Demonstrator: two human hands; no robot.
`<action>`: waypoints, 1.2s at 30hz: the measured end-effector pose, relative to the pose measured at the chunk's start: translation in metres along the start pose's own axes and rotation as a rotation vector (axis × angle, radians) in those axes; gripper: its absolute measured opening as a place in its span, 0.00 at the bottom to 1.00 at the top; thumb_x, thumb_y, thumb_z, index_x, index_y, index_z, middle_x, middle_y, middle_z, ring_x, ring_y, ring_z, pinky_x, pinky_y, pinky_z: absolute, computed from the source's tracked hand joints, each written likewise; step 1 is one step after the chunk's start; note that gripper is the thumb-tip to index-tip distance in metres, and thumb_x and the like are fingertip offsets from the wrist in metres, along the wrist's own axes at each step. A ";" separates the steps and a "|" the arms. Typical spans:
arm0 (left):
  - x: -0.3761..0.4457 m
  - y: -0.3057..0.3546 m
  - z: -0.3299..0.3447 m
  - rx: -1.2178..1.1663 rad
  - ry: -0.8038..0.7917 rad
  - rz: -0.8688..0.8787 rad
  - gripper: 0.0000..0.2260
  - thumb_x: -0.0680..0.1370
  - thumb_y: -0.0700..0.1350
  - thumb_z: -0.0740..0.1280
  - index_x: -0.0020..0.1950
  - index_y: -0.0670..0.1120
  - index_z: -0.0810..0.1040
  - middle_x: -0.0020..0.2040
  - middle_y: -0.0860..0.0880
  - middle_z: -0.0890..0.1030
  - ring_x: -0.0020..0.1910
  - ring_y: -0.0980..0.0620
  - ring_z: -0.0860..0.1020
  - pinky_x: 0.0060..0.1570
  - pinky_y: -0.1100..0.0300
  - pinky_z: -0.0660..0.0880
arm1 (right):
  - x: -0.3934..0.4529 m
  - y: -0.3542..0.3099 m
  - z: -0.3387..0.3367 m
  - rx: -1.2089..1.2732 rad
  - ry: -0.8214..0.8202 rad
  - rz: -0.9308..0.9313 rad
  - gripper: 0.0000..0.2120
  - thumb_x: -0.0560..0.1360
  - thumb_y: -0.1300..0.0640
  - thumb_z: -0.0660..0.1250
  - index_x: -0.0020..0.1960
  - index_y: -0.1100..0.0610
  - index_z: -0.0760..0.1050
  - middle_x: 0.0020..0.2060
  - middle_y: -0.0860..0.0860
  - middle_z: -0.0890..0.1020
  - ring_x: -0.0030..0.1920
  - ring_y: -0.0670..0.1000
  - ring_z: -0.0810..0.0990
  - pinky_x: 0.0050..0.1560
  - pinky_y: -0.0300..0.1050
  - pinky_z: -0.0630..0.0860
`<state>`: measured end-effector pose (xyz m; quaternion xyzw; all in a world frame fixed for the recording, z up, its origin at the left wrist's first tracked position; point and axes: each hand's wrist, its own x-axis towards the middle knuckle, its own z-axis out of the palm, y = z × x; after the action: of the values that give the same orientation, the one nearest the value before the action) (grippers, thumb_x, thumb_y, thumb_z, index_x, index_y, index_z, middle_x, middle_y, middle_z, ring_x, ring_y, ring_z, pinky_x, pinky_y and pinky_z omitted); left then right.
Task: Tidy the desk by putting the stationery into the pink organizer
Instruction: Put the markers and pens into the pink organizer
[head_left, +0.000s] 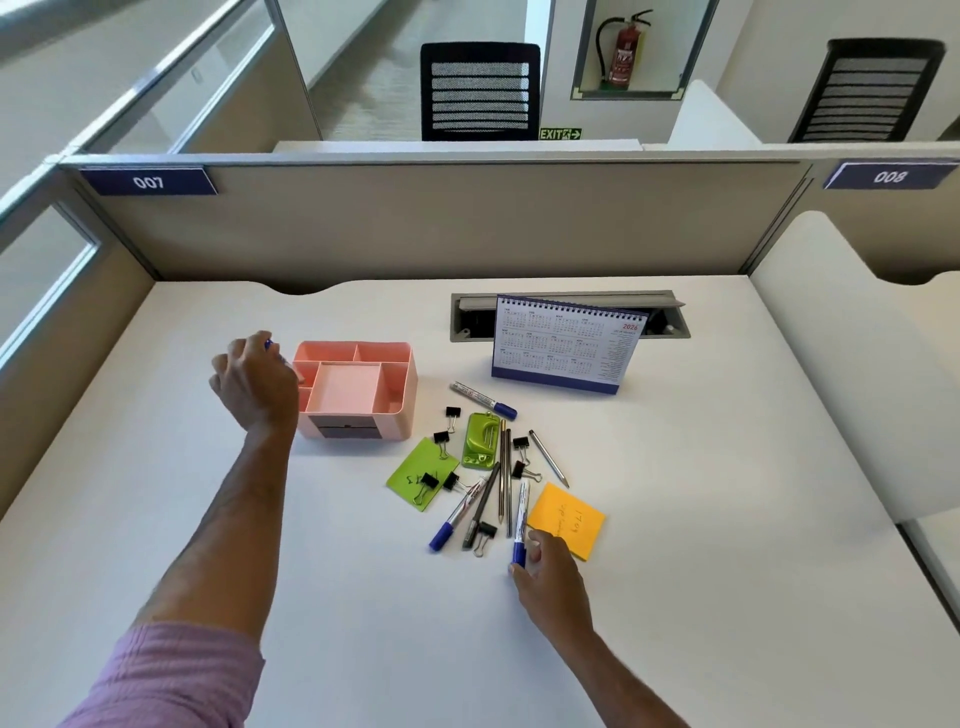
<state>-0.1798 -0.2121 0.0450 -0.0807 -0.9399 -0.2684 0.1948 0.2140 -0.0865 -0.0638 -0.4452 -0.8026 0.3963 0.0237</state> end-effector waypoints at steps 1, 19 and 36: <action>-0.003 -0.003 0.003 0.021 -0.045 0.014 0.13 0.78 0.38 0.64 0.60 0.42 0.82 0.57 0.39 0.82 0.56 0.35 0.76 0.53 0.45 0.70 | 0.000 -0.001 0.001 -0.015 -0.001 -0.008 0.20 0.75 0.52 0.71 0.65 0.52 0.70 0.55 0.48 0.76 0.53 0.50 0.77 0.46 0.40 0.70; -0.112 0.022 0.005 -0.164 -0.272 0.166 0.20 0.74 0.44 0.73 0.65 0.45 0.77 0.63 0.42 0.76 0.63 0.39 0.73 0.59 0.43 0.71 | 0.012 -0.020 0.004 0.078 0.071 0.142 0.17 0.74 0.54 0.68 0.62 0.56 0.74 0.43 0.48 0.82 0.45 0.51 0.80 0.41 0.42 0.72; -0.254 0.047 -0.021 -0.439 -0.611 0.738 0.16 0.75 0.37 0.72 0.61 0.49 0.78 0.56 0.51 0.77 0.51 0.50 0.78 0.39 0.57 0.77 | 0.017 -0.057 -0.021 0.639 -0.081 -0.034 0.04 0.73 0.53 0.73 0.43 0.50 0.79 0.37 0.52 0.85 0.34 0.47 0.82 0.35 0.43 0.78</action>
<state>0.0707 -0.1962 -0.0203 -0.5198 -0.7846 -0.3368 -0.0280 0.1721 -0.0774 -0.0173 -0.3854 -0.6453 0.6452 0.1368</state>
